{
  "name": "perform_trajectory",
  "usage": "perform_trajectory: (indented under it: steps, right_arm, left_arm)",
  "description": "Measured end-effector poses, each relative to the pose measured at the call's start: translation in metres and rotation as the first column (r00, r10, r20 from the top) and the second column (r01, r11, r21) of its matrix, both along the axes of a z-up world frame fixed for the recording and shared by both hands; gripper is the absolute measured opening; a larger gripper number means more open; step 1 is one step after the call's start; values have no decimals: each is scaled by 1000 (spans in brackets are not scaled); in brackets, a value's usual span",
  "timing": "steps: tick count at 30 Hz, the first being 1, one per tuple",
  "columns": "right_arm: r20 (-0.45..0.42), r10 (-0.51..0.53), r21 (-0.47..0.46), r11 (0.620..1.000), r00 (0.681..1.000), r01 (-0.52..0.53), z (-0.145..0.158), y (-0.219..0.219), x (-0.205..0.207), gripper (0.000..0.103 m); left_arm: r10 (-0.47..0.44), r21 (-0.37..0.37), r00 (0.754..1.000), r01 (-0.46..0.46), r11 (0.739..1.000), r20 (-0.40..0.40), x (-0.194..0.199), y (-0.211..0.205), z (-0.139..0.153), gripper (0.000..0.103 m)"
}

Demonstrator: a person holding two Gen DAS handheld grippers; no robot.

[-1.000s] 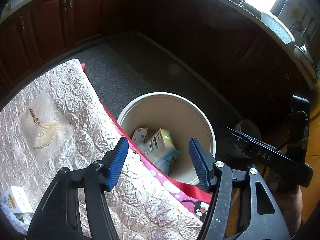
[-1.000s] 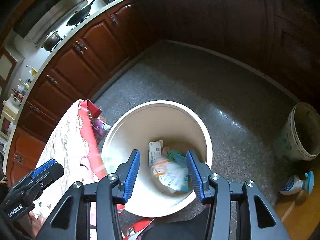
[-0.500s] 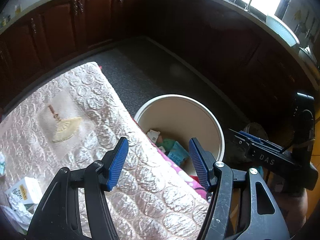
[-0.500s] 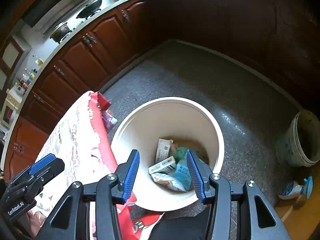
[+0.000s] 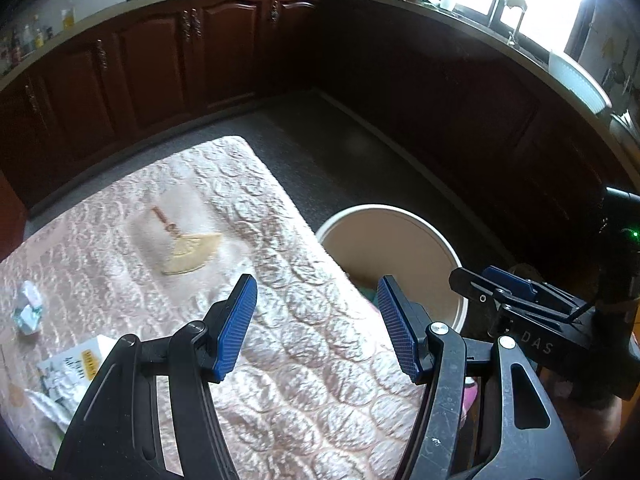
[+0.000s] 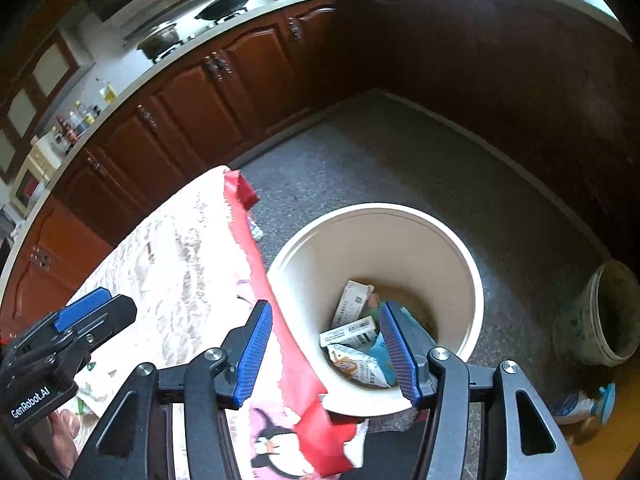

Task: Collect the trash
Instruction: 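Move both open tools back over the table toward the tissue pack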

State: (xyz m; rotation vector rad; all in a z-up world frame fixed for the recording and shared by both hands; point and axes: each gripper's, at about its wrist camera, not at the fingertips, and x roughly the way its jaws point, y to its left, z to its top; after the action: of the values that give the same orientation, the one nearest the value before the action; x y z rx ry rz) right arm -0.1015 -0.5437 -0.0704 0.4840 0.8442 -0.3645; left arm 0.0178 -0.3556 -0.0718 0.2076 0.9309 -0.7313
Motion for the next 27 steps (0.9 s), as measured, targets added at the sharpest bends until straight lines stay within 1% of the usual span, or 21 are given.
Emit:
perform_trajectory:
  steps: [3, 7, 11, 18, 22, 25, 27]
  right_arm:
    - [9, 26, -11, 1000, 1000, -26, 6, 12, 5, 55]
    - [25, 67, -27, 997, 997, -66, 15, 31, 12, 59]
    - [31, 120, -36, 992, 992, -119, 18, 52, 19, 60]
    - [20, 234, -34, 972, 972, -233, 17, 96, 42, 62]
    - [13, 293, -18, 956, 956, -293, 15, 118, 55, 64]
    - [9, 345, -8, 939, 939, -345, 13, 137, 64, 65]
    - [7, 373, 1, 928, 928, -373, 11, 149, 68, 65]
  left_arm:
    - [24, 2, 1000, -24, 1000, 14, -2, 13, 4, 61]
    - [59, 0, 998, -59, 998, 29, -2, 35, 10, 61]
    - [103, -3, 994, -103, 995, 36, -1, 64, 14, 61]
    - [194, 0, 980, -194, 981, 31, 11, 120, 16, 61]
    - [265, 8, 964, -265, 964, 22, 23, 163, 14, 61]
    - [328, 6, 945, -328, 945, 0, 33, 202, 12, 61]
    - [375, 7, 927, -375, 927, -17, 40, 230, 9, 61]
